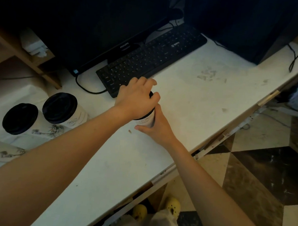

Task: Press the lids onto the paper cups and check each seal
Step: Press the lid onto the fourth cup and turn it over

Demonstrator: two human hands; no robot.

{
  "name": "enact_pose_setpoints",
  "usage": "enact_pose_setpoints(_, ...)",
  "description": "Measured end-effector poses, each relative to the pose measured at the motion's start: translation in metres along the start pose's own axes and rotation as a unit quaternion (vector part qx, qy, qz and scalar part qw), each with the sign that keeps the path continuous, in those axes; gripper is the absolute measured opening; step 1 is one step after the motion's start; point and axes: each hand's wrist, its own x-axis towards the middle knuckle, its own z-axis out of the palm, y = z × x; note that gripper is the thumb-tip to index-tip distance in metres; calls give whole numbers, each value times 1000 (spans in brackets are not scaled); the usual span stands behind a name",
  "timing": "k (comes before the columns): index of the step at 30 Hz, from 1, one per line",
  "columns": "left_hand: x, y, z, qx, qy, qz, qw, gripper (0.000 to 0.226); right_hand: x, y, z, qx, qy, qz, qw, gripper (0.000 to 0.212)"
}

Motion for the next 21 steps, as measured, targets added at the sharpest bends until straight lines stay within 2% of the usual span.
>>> enact_pose_setpoints(8, -1, 1, 1, 5, 9, 12, 1000, 44, 5, 1, -3, 3, -36, 7, 999, 86)
enact_pose_setpoints(12, -2, 2, -4, 1, -6, 16, 1000, 45, 1, -7, -2, -10, -28, 11, 999, 84)
enact_pose_setpoints(17, -7, -4, -15, -13, -53, 60, 997, 52, -9, -17, 3, -15, 19, 18, 1000, 80)
enact_pose_setpoints(21, -21, -11, -29, -83, -77, -44, 993, 69, -21, -25, 6, -9, 72, -5, 997, 73)
